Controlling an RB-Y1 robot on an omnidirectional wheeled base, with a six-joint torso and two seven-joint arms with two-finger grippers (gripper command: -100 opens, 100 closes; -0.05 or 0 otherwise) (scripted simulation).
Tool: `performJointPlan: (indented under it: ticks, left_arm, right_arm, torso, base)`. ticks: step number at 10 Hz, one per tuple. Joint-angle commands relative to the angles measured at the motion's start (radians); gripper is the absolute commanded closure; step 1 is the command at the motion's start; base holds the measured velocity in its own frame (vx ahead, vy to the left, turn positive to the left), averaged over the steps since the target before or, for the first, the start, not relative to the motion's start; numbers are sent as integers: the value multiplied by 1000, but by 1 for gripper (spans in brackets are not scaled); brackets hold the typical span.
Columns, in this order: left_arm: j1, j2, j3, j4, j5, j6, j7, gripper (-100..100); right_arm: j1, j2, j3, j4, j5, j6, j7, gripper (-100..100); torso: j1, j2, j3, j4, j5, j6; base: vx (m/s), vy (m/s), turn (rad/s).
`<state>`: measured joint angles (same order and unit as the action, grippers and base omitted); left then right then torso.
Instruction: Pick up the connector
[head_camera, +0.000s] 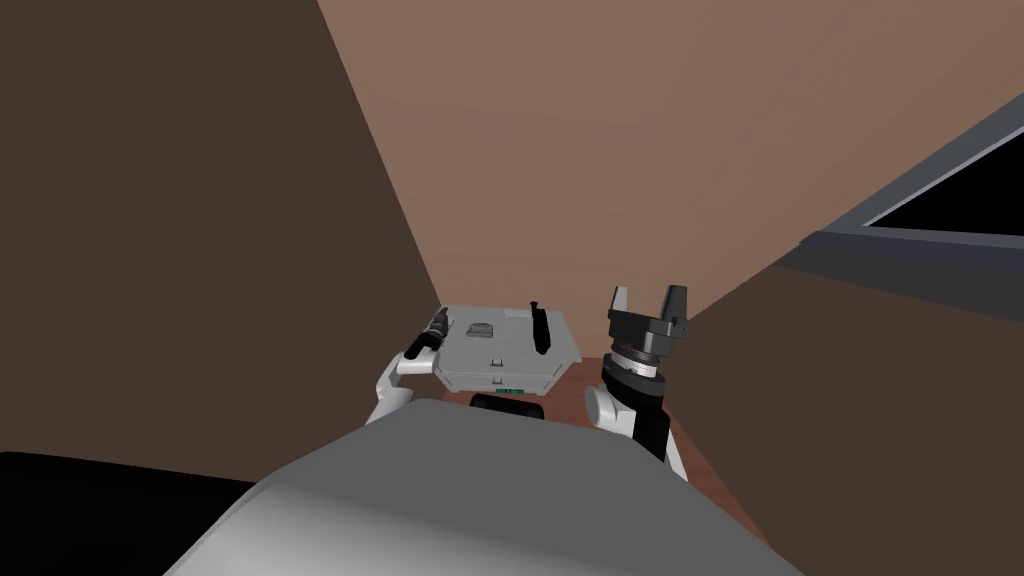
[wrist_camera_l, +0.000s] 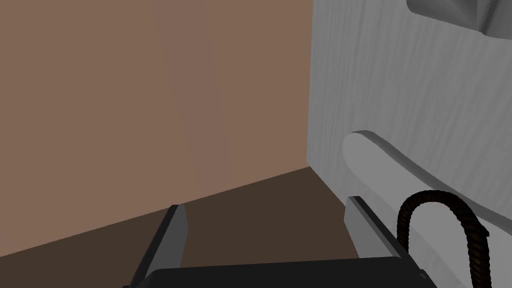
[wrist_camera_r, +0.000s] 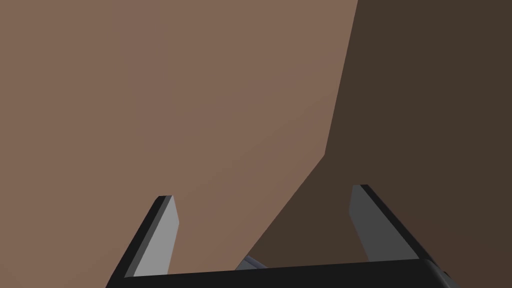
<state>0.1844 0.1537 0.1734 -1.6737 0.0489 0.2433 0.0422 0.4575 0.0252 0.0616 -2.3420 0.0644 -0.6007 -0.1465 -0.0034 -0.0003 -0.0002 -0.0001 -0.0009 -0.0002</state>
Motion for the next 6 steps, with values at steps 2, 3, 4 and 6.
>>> performJointPlan:
  ticks: [2, 3, 4, 6]
  left_arm:
    - [-31, -24, 20, 50, -2, 72, 5, -100]
    - [-42, -32, 27, 69, -2, 96, 7, -100]
    - [-52, -41, 34, 87, -1, 119, 10, -100]
    - [-69, -62, 45, 120, -1, 159, 13, -100]
  right_arm:
    - [0, 0, 0, 0, 0, 0, 0, 0]
    - [0, 0, 0, 0, 0, 0, 0, 0]
    - [0, 0, 0, 0, 0, 0, 0, 0]
    - [0, 0, 0, 0, 0, 0, 0, 0]
  torso:
    - [0, 0, 0, 0, 0, 0]
    - [0, 0, 0, 0, 0, 0]
    - [0, 0, 0, 0, 0, 0]
    - [0, 1, 0, 0, 0, 0]
  base:
    - [4, -59, -30]
    - [7, -57, -23]
    - [-1, -50, -21]
    - [-2, -45, -21]
